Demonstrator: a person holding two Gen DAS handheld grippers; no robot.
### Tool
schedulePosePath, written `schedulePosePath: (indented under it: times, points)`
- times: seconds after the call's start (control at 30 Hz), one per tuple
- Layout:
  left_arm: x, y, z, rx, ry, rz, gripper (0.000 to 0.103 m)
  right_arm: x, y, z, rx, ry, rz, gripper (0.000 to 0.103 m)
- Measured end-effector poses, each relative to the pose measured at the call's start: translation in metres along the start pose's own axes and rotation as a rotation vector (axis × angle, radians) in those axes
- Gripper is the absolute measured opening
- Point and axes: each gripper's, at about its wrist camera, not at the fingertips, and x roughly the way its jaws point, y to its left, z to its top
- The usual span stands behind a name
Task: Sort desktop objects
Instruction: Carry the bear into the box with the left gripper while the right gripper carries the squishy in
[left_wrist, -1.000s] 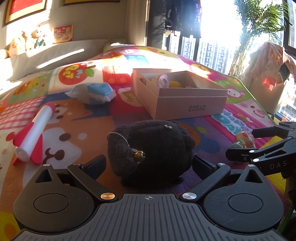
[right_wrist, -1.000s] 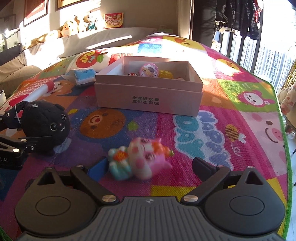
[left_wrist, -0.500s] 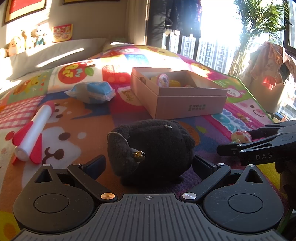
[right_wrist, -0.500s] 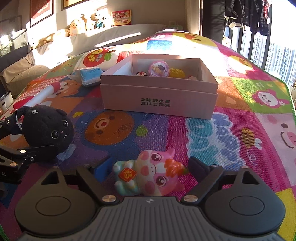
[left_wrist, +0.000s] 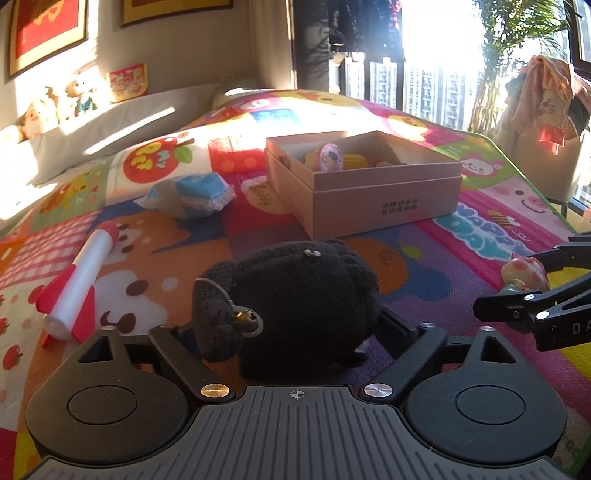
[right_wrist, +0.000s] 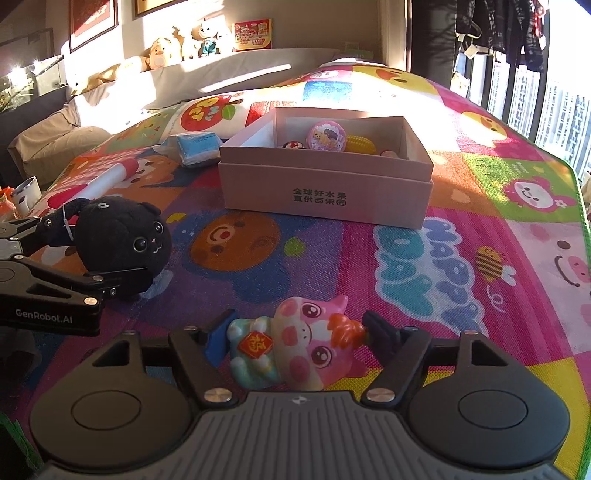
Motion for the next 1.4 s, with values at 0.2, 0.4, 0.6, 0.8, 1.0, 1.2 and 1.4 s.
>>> schedulePosePath:
  times: [0.2,0.4,0.6,0.8,1.0,1.2,1.4]
  points:
    - [-0.013,-0.007,0.003,0.028,-0.010,-0.016,0.087,-0.023,-0.006,0.000,-0.012,-0.046,0.003,0.074]
    - [-0.036,-0.016,0.055,0.086,-0.143,-0.088,0.087,-0.061,-0.020,0.018,-0.051,-0.147,-0.014,0.074]
    - [-0.014,-0.026,0.136,0.042,-0.209,-0.230,0.087,-0.109,-0.040,0.063,-0.052,-0.344,-0.030,0.074]
    - [0.062,-0.054,0.188,0.029,-0.117,-0.324,0.087,-0.109,-0.052,0.077,-0.061,-0.409,-0.061,0.074]
    - [0.148,-0.063,0.189,-0.050,0.110,-0.463,0.088,-0.077,-0.071,0.074,-0.029,-0.322,-0.074,0.074]
    - [0.147,-0.035,0.180,-0.094,0.084,-0.440,0.097,-0.057,-0.086,0.069,0.015,-0.261,-0.088,0.074]
    - [0.091,0.014,0.159,-0.130,-0.055,-0.338,0.100,-0.045,-0.079,0.071,0.009,-0.222,-0.063,0.074]
